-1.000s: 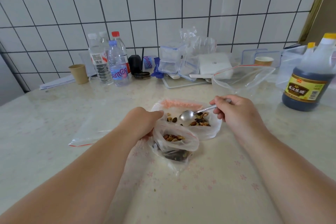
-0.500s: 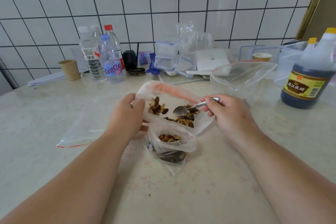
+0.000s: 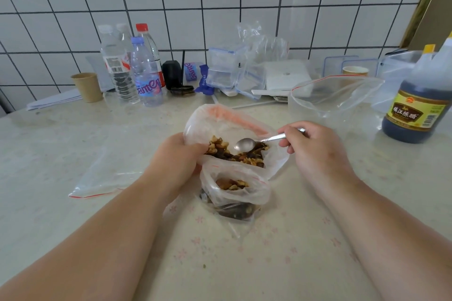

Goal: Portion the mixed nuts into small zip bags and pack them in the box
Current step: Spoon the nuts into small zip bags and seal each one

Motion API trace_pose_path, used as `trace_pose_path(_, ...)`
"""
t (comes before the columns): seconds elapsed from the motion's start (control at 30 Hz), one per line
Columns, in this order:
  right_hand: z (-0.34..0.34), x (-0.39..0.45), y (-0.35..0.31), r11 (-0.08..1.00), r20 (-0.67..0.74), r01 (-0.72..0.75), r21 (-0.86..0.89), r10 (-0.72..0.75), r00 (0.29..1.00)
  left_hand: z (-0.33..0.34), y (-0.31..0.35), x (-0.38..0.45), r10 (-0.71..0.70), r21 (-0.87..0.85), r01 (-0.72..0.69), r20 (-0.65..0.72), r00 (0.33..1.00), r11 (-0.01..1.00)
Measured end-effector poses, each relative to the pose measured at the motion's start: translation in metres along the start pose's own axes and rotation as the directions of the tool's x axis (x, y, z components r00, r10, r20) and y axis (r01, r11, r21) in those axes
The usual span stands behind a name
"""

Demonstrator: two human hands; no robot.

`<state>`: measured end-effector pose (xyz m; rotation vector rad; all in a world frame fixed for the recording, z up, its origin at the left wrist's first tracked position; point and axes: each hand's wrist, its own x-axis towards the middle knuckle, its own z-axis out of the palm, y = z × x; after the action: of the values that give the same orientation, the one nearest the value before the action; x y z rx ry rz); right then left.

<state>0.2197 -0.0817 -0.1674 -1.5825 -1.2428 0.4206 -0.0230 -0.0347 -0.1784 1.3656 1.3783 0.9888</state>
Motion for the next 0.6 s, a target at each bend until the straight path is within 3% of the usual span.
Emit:
trace_pose_path(0.3, -0.006, 0.005, -0.001, 1.000, -0.027, -0.011, -0.025, 0.010, 1.000, 0.000, -0.005, 0.007, -0.006, -0.256, 0.027, 0.081, 0.997, 0.966)
trace_pose_path(0.43, -0.006, 0.007, 0.001, 0.998, -0.033, -0.039, 0.050, 0.041, 0.999, 0.002, -0.008, 0.010, 0.008, -0.336, 0.024, 0.093, 0.996, 0.941)
trace_pose_path(0.6, 0.004, 0.004, -0.001, 0.982, 0.046, -0.069, 0.175, 0.062, 0.997, 0.004, -0.010, 0.013, -0.002, -0.320, 0.042, 0.127, 0.992, 0.947)
